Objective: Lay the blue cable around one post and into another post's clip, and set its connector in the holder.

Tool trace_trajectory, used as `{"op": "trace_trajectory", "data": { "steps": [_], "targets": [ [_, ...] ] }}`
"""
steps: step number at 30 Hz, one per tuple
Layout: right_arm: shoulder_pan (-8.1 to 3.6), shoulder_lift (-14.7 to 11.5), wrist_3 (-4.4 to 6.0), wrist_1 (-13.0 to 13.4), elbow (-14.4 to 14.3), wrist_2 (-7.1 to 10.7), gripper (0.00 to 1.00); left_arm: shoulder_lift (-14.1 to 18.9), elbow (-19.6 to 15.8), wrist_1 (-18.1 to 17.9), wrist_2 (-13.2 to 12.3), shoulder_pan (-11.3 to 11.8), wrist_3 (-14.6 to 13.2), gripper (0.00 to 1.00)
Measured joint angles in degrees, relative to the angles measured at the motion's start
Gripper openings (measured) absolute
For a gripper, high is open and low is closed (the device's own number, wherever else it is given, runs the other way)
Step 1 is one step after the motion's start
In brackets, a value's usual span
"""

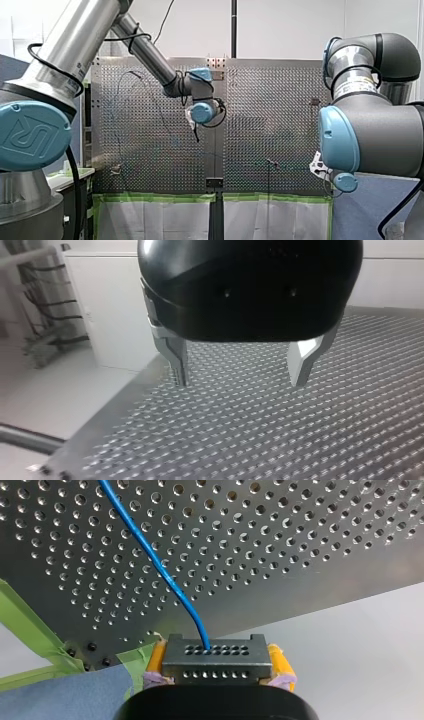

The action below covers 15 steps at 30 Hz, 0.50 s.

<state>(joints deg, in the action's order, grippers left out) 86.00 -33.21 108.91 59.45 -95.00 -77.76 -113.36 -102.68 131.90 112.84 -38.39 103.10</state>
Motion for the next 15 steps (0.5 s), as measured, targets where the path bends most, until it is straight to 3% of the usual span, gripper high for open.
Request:
{"op": "trace_trajectory", "data": {
  "steps": [5,11,15],
  "targets": [
    [0.13,0.0,0.0,-0.1,0.0,0.02,0.0,2.1,-2.1,-1.8,-0.7,0.8,-0.3,1.0],
    [0.21,0.0,-0.01,-0.1,0.0,0.01,0.0,4.7,-4.9,-1.7,1.4,0.6,-1.5,1.0],
    [0.24,0.0,-0.01,-0.1,0.0,0.0,0.0,4.1,-7.2,-1.8,3.7,0.6,-3.5,1.0]
  ]
}}
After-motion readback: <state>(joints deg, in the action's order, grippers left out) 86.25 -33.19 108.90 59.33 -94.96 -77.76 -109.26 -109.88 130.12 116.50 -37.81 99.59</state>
